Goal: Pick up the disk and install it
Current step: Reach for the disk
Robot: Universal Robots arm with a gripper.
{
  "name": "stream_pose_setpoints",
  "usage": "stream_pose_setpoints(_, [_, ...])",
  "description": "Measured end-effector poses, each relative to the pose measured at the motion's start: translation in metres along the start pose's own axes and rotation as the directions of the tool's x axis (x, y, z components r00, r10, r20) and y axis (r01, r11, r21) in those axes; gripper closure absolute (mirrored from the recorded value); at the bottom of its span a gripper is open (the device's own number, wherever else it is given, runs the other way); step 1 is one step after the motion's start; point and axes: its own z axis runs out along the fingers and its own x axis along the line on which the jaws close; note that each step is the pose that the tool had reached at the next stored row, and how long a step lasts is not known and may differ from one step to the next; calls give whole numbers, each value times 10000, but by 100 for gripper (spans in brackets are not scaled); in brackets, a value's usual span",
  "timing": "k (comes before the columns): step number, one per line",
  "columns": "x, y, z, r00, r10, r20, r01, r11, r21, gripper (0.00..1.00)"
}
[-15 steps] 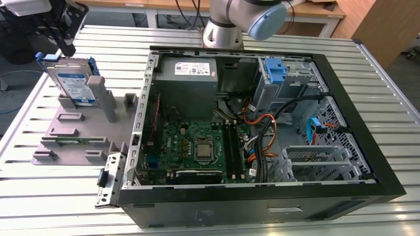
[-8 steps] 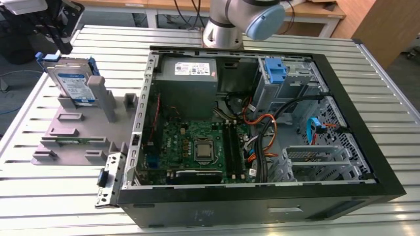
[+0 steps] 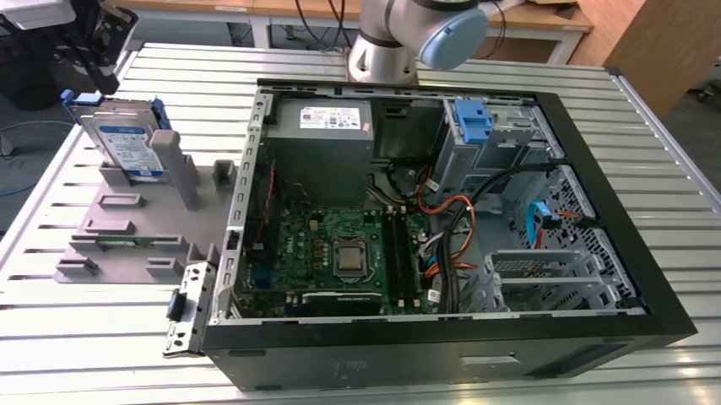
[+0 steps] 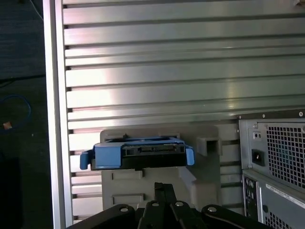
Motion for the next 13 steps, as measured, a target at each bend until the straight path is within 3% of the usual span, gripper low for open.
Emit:
stream_pose_setpoints(8, [108,132,93,10000,1,1,-1,10000,6,89])
stream_pose_setpoints(13, [135,157,145,10000,1,3,-1,10000,36,89])
